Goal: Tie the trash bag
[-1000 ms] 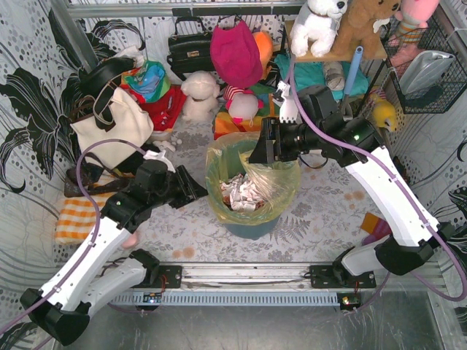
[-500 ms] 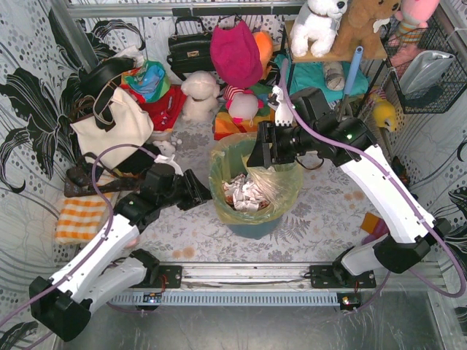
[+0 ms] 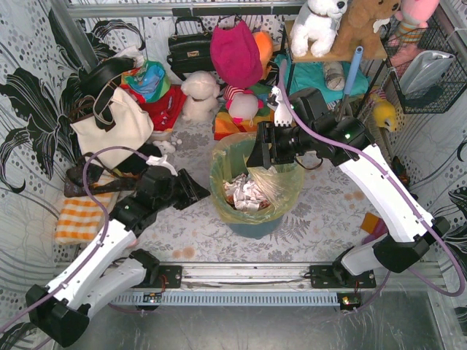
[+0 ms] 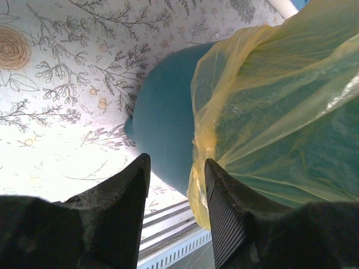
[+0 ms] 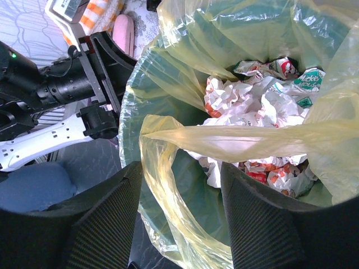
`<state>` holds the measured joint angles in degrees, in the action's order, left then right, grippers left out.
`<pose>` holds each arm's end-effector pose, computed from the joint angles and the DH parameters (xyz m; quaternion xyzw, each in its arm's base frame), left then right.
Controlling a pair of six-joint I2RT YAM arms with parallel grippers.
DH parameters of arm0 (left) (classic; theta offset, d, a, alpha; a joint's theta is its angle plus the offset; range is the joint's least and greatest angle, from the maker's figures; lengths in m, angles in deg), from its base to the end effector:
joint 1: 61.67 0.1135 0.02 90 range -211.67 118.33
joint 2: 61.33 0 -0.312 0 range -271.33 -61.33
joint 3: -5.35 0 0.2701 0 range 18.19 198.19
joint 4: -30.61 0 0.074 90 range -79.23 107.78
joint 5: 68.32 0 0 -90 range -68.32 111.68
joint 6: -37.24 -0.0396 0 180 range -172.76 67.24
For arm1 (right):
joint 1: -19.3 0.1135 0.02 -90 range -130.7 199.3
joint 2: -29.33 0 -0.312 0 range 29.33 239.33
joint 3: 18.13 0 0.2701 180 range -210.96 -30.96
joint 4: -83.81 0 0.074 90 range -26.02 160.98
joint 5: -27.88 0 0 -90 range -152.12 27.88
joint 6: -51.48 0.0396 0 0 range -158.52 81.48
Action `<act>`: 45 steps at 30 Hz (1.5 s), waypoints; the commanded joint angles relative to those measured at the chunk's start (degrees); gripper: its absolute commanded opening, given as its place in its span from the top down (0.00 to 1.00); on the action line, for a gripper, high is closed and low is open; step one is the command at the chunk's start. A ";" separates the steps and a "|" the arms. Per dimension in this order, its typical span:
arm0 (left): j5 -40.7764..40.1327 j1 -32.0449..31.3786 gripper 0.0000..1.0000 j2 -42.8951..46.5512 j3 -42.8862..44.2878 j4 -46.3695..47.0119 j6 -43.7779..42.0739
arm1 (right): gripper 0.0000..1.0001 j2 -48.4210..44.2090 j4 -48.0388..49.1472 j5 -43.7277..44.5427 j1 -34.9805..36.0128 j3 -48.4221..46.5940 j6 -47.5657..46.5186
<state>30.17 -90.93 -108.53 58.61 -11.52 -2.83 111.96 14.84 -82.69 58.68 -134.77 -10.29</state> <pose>0.1438 -0.0873 0.3043 -0.1264 0.8804 -0.3391 0.3064 0.2191 0.1979 0.5104 -0.1669 0.8605 0.3845 0.2897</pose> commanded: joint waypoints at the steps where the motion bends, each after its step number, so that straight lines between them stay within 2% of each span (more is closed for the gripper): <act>1: -1.20 -0.25 0.49 1.29 -0.97 3.54 2.18 | 0.42 0.51 -0.20 0.36 0.44 -1.15 0.68; 6: 5.64 -0.23 0.49 -1.28 -3.99 10.51 2.89 | 0.42 0.40 -0.20 0.46 0.44 -1.27 0.96; 18: 12.73 -0.24 0.53 -5.12 -8.13 18.92 3.98 | 0.42 -0.10 1.12 -0.06 0.44 0.60 1.52; 20: 12.05 -0.28 0.53 -5.67 -7.91 17.31 3.57 | 0.42 -0.10 1.28 -0.16 0.44 0.63 1.50; 24: 4.19 -0.26 0.52 -5.05 -5.42 8.34 2.03 | 0.42 -0.01 1.38 -0.32 0.44 0.54 1.53; 28: 1.62 -0.27 0.52 -3.01 -4.15 6.35 2.30 | 0.42 -0.01 1.37 -0.51 0.44 0.45 1.48; 33: 7.87 -0.25 0.51 -0.37 -7.99 15.84 4.37 | 0.42 -0.10 1.55 -0.43 0.44 0.71 1.51; 38: 15.56 -0.25 0.52 -2.80 -11.10 24.44 6.74 | 0.42 -0.25 1.79 -0.52 0.44 0.81 1.46; 45: 16.92 -0.28 0.54 -4.88 -13.51 25.79 6.77 | 0.42 -0.96 2.71 -0.58 0.44 2.04 1.85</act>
<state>44.68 -90.93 -112.94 46.13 9.52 3.82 112.14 16.17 -82.65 58.68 -133.81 -9.40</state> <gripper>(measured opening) 0.459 0.581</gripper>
